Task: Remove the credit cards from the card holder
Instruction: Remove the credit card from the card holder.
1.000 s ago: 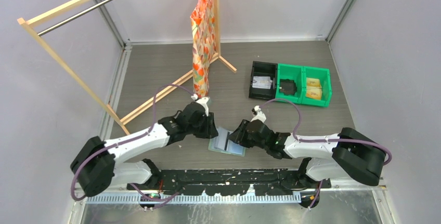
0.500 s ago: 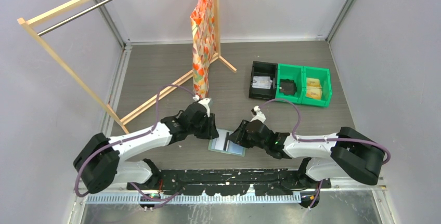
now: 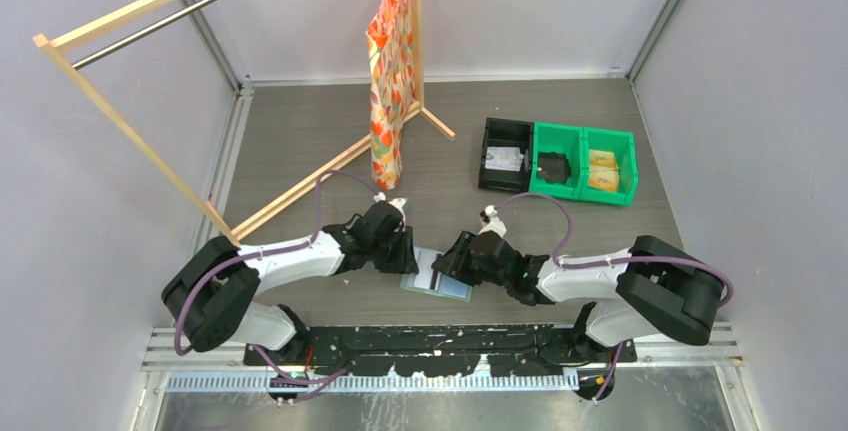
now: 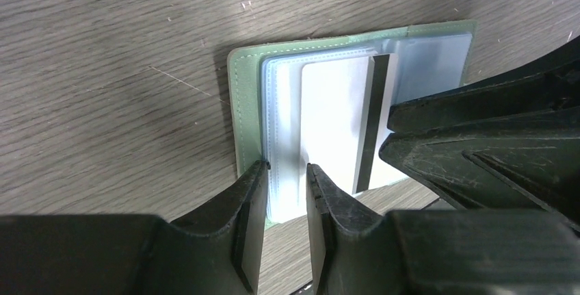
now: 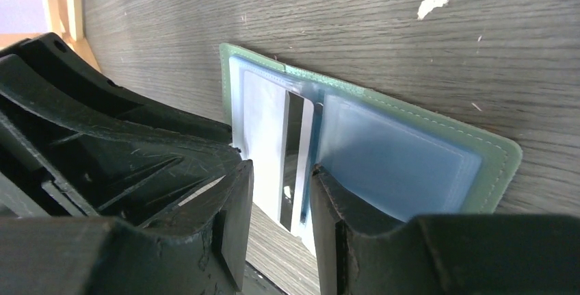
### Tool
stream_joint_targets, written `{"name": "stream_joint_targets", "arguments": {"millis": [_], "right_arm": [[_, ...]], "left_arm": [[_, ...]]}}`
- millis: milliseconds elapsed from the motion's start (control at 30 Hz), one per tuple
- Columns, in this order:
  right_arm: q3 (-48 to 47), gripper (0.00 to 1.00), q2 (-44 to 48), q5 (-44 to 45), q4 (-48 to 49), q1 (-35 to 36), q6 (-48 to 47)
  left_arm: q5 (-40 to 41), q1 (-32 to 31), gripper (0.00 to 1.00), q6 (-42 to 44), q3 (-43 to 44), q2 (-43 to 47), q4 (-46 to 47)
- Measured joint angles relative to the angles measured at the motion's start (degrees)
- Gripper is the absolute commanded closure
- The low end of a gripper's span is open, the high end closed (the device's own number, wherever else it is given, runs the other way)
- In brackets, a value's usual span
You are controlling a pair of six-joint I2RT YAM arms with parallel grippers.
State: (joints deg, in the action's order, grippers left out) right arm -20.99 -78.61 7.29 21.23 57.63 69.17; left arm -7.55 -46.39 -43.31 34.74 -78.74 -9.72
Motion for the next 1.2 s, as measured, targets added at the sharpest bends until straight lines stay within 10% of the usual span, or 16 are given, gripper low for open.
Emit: {"name": "stream_joint_targets", "arguments": {"millis": [533,1200], "right_arm": [[6.1,0.64,-1.3,0.1,10.4,0.0,8.8],[11.7,0.99,-0.3,2.5,19.9,-0.3,15.9]], "left_arm": [[-2.8,1.2,0.73,-0.4,-0.1,-2.8,3.4],[-3.2,1.4,0.74,-0.3,2.2,-4.9,1.2]]}}
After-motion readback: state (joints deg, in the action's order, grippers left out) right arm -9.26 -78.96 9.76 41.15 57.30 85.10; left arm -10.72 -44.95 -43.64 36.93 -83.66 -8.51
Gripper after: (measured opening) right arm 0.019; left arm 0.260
